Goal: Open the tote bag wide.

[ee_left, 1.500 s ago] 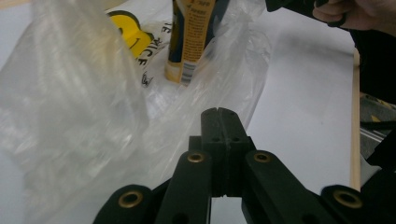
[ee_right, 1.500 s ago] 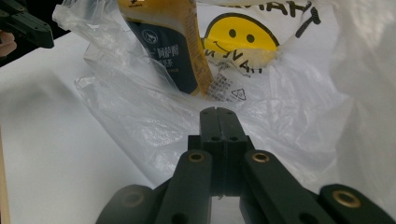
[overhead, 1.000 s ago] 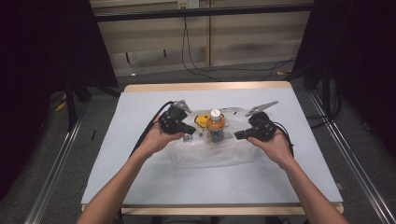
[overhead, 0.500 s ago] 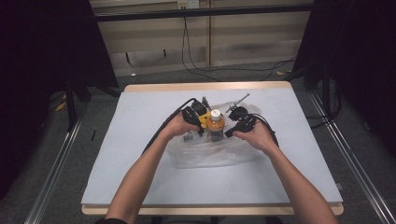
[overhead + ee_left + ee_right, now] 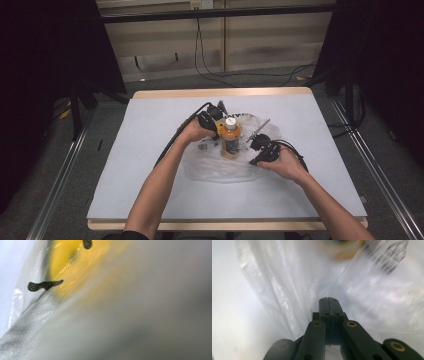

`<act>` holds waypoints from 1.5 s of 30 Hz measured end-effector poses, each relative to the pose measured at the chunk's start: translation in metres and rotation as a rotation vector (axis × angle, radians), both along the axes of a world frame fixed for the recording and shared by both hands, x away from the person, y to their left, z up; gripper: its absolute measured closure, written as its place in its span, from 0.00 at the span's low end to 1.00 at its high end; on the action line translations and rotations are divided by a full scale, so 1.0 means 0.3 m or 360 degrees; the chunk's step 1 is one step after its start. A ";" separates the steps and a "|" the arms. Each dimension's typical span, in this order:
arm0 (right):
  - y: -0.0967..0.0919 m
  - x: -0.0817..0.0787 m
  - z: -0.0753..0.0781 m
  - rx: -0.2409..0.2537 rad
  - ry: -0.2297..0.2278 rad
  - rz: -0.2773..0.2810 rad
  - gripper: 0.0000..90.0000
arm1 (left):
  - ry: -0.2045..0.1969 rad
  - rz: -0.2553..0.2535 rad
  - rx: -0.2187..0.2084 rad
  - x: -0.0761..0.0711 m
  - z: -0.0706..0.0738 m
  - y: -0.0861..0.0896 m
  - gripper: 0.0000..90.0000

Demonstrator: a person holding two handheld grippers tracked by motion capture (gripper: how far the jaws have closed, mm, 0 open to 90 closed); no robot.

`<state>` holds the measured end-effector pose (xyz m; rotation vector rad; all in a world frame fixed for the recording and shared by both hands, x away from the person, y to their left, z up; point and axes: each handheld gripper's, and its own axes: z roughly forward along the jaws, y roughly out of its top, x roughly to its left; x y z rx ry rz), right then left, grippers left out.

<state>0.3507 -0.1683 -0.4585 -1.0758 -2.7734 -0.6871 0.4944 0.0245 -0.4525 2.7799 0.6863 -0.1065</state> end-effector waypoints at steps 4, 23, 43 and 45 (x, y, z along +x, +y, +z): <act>-0.017 -0.067 0.006 -0.0028 0.0023 0.0077 1.00 | -0.0035 0.0011 0.0021 -0.005 -0.001 -0.008 1.00; -0.068 -0.193 0.059 0.0047 -0.0044 0.0135 1.00 | -0.0095 -0.0032 -0.0112 -0.073 0.031 0.052 1.00; -0.201 0.087 0.046 0.0005 -0.0040 -0.0261 1.00 | -0.0070 -0.0286 -0.0116 -0.366 0.003 0.169 1.00; -0.219 0.096 0.039 -0.0028 -0.0037 -0.0270 1.00 | -0.0068 -0.0305 -0.0130 -0.388 0.002 0.191 1.00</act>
